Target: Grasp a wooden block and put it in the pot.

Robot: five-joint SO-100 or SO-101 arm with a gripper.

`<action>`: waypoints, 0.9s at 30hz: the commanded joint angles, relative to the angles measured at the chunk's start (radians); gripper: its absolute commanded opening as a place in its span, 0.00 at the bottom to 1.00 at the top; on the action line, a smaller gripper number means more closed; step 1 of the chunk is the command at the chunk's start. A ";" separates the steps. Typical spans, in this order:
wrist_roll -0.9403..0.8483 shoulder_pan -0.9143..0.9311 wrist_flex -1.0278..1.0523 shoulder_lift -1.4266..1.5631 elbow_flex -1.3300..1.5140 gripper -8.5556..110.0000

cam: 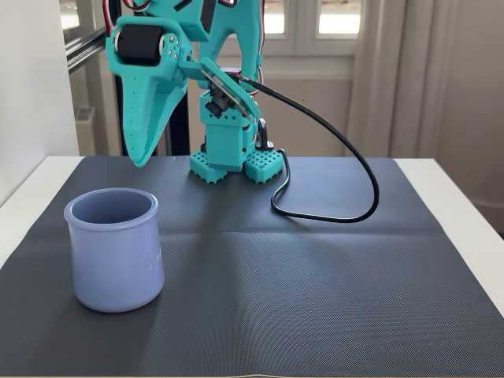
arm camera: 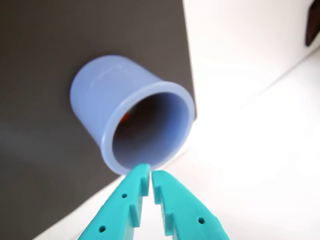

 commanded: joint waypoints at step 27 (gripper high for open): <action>0.005 -0.232 0.014 1.141 1.019 0.07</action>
